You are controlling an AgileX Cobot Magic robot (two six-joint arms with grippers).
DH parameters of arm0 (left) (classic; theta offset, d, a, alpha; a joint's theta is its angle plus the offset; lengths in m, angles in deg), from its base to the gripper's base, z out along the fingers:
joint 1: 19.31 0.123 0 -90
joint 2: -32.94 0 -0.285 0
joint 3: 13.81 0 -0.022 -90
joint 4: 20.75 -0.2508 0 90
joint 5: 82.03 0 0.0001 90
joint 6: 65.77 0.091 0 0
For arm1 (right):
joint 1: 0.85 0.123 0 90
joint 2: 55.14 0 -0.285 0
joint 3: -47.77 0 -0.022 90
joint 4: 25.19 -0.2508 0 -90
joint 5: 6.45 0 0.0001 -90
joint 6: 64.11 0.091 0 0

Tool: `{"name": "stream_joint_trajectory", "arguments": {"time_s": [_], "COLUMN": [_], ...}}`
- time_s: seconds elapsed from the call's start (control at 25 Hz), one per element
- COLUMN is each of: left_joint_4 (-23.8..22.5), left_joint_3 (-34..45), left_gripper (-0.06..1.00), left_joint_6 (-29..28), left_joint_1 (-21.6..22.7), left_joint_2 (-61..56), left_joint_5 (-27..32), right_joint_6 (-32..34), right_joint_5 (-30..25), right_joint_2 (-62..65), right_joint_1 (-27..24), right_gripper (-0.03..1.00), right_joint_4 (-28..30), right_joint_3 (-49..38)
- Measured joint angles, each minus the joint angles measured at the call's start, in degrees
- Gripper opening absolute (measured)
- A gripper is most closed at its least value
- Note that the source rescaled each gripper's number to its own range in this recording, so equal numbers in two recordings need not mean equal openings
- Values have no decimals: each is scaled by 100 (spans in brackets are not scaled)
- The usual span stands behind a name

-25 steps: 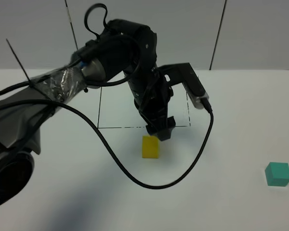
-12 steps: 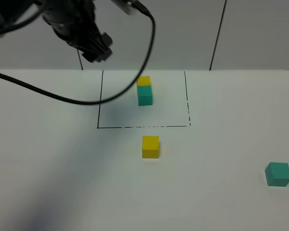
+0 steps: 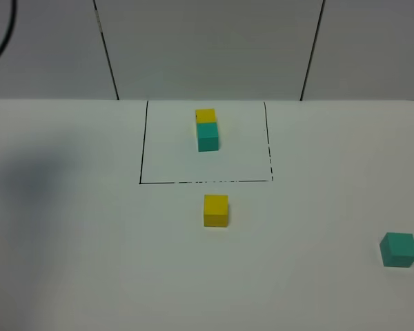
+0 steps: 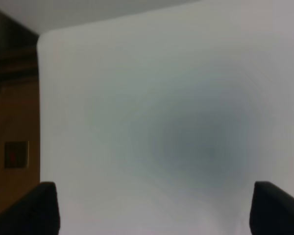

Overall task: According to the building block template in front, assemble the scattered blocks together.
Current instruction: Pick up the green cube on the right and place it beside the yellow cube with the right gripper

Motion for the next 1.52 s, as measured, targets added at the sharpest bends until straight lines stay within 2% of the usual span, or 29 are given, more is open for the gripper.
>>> {"name": "stream_joint_trajectory", "arguments": {"time_s": [0.12,0.36,0.52,0.76,1.0,1.32,1.52], "left_joint_4": [390,929,1433,1930,2017,2017,2011], "left_joint_3": [701,1793,2627,3383,3816,4607,5069], "left_gripper": [98,98,98,98,98,97,95], "left_joint_6": [53,410,790,1085,1093,942,819], "left_joint_1": [177,64,64,64,58,-361,-388], "left_joint_2": [-632,-1908,-2775,-3945,-4868,-5935,-6613], "left_joint_5": [-358,-684,-1122,-1436,-1352,-971,-960], "right_joint_6": [0,9,9,9,3,3,8], "right_joint_5": [0,0,0,0,0,0,0], "right_joint_2": [0,0,0,0,0,0,0], "right_joint_1": [0,0,0,0,0,0,0], "right_gripper": [0,0,0,0,0,0,0], "right_joint_4": [0,0,0,0,0,0,0], "right_joint_3": [0,0,0,0,0,0,0]}}
